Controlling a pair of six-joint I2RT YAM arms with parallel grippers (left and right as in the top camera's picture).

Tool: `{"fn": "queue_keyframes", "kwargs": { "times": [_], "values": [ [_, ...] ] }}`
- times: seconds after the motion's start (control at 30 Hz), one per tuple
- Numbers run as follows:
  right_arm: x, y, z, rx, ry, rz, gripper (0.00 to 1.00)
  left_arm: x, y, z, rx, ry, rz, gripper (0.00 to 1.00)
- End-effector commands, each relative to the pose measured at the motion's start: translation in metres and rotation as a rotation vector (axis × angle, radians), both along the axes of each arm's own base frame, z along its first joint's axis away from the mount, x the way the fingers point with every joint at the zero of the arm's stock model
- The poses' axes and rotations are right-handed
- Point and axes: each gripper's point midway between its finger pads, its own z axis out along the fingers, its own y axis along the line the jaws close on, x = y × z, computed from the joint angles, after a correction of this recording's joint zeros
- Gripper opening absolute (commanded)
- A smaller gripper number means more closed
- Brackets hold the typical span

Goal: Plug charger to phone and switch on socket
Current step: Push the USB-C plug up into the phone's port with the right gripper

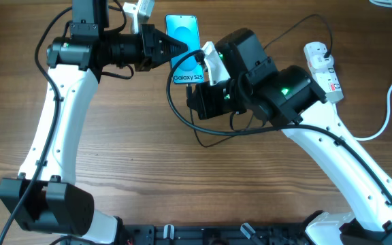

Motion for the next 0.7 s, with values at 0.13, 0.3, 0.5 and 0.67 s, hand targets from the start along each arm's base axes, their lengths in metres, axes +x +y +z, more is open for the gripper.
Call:
{"fn": "queue_keyframes", "kwargs": {
  "times": [0.13,0.3,0.5,0.67],
  "values": [
    [0.0062,-0.0031,0.0128,0.005,-0.053,-0.022,0.04,-0.0051,-0.0045,0.0078,-0.020,-0.035,-0.036,0.04],
    [0.0088,-0.0033,0.0135,0.000,-0.072,-0.019,0.04,-0.0063,-0.0065,0.0077,-0.016,-0.054,-0.049,0.04],
    [0.0091,-0.0031,0.0138,-0.001,-0.082,-0.011,0.04,-0.0113,-0.0104,0.0053,-0.007,-0.065,-0.072,0.04],
    [0.0110,-0.0043,0.0135,-0.008,-0.089,-0.019,0.04,-0.0137,-0.0135,0.0049,-0.004,-0.074,-0.086,0.04]
  ]
}}
